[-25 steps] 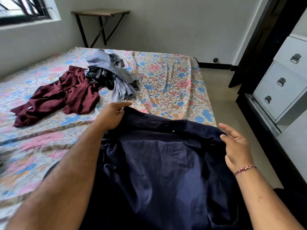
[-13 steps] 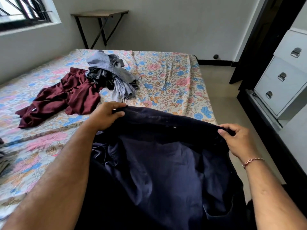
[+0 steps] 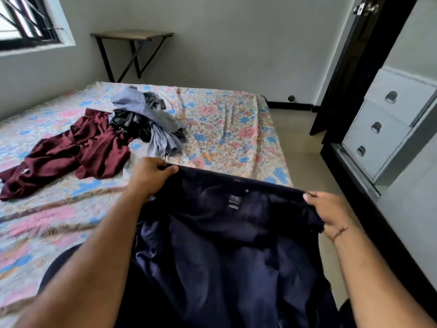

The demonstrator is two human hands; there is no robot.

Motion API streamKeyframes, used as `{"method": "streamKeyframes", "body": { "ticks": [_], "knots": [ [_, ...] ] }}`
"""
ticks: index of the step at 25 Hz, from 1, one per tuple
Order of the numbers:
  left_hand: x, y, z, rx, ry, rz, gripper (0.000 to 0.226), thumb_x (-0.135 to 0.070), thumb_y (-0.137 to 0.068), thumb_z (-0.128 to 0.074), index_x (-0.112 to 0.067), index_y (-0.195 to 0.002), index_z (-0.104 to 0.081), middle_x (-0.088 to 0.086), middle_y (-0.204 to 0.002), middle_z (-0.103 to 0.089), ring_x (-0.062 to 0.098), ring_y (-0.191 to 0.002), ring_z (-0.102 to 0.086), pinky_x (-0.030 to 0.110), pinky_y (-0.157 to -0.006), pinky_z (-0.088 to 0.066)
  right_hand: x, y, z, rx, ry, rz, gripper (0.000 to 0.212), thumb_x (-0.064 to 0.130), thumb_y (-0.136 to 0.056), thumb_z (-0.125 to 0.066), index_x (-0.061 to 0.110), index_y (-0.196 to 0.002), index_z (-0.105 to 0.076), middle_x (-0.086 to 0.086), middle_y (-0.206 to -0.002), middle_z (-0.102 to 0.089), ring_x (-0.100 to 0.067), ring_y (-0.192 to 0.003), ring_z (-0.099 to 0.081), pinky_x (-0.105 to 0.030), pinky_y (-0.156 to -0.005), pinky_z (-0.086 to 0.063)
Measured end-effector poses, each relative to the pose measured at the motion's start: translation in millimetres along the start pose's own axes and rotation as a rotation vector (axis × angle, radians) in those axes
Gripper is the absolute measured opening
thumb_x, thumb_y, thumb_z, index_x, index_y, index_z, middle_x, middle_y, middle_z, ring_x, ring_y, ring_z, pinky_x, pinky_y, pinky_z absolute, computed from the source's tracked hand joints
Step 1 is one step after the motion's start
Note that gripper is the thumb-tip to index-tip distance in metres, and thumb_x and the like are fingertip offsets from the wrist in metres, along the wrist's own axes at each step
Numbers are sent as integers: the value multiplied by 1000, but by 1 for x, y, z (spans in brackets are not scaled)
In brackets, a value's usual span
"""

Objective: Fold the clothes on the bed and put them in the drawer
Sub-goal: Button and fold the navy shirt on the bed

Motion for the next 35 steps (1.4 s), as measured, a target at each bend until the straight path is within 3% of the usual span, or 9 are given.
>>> {"method": "streamKeyframes", "body": {
  "ticks": [6, 10, 13, 19, 23, 26, 29, 33, 35],
  "knots": [
    [19, 17, -5, -81, 144, 120, 19, -31, -91, -79, -13, -95, -82, 1, -81, -75, 20, -78, -70, 33, -75, -56, -32, -11, 5, -163, -100, -38, 6, 8, -88, -78, 9, -92, -75, -16, -91, -75, -24, -72, -69, -40, -77, -61],
    [11, 29, 3, -188, 146, 133, 8, -29, -88, -81, -22, -88, -77, -6, -77, -70, 9, -70, -65, 25, -67, -48, -25, -3, 7, -320, 63, 76, 14, 22, -78, -85, 17, -76, -72, -10, -86, -76, -18, -69, -65, -41, -78, -59],
    [4, 34, 0, -196, 154, 144, 6, -30, -88, -79, -27, -86, -75, -8, -78, -70, 14, -74, -67, 24, -67, -46, -14, 3, 8, -355, 150, 115, 20, 30, -74, -86, 17, -72, -72, -3, -76, -74, -19, -68, -64, -45, -79, -60],
    [-17, 52, -32, -63, 199, 134, 18, -30, -96, -67, -20, -92, -82, -5, -85, -77, 17, -84, -72, 36, -82, -59, -4, 33, -11, -328, 25, 103, 11, 23, -81, -84, 21, -73, -76, 1, -79, -76, -16, -73, -69, -41, -82, -62],
    [-27, 70, -36, -120, 318, 151, 8, -26, -92, -73, -24, -95, -79, -7, -86, -77, 15, -84, -72, 39, -84, -61, -1, 78, -36, -247, -218, -52, 12, 15, -90, -77, 18, -82, -70, 1, -74, -65, -9, -58, -57, -24, -54, -53],
    [-50, 110, -46, -187, 598, 162, 9, -20, -89, -78, -28, -93, -77, -11, -78, -74, 6, -73, -68, 34, -76, -60, -13, 125, -83, -79, -666, -220, 11, 5, -94, -69, 15, -90, -65, 0, -79, -70, -16, -75, -71, -32, -75, -63],
    [-77, 166, -78, -186, 817, 183, 18, -8, -90, -78, -25, -91, -77, -10, -81, -77, 1, -74, -68, 21, -76, -55, -29, 159, -120, -5, -872, -259, 13, -4, -92, -65, 9, -94, -63, -6, -84, -75, -25, -92, -76, -34, -84, -63],
    [-84, 203, -116, -114, 1021, 322, 18, -7, -99, -68, -20, -93, -79, -1, -90, -80, 7, -84, -71, 27, -83, -57, -30, 173, -136, 22, -884, -217, 10, -4, -90, -67, 5, -94, -69, -14, -87, -75, -24, -80, -75, -29, -72, -63],
    [-84, 203, -118, -121, 960, 270, 20, -8, -98, -70, -26, -96, -79, -1, -96, -80, 10, -91, -74, 33, -89, -59, -28, 173, -136, 21, -853, -185, 8, -3, -91, -67, 5, -93, -71, -15, -86, -75, -23, -74, -73, -28, -67, -62]
  ]
}}
Point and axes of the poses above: each hand's wrist, its own y-axis away from the middle knuckle, its own z-axis out of the back of the hand, x = y × z, the point moved 8 cm from there along -y, towards the middle knuckle
